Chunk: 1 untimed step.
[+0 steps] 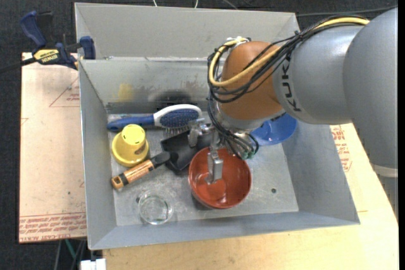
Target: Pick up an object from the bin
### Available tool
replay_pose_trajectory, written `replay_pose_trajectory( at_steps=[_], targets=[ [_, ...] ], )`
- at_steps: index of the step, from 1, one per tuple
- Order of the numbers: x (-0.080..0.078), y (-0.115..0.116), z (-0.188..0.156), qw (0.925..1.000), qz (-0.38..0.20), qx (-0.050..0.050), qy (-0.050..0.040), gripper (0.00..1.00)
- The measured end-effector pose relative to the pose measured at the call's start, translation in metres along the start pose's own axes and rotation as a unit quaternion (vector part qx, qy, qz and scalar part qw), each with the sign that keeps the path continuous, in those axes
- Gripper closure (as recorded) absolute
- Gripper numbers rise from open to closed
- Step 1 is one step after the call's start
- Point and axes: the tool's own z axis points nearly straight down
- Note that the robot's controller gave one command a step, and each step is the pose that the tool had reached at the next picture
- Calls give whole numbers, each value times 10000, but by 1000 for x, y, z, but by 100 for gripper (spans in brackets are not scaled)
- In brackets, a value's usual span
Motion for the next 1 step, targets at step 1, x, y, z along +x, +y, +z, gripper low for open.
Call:
replay_pose_trajectory(
  at_steps=[1],
  targets=[
    [15,-20,-93,10000,-40,-5,10,0]
  ],
)
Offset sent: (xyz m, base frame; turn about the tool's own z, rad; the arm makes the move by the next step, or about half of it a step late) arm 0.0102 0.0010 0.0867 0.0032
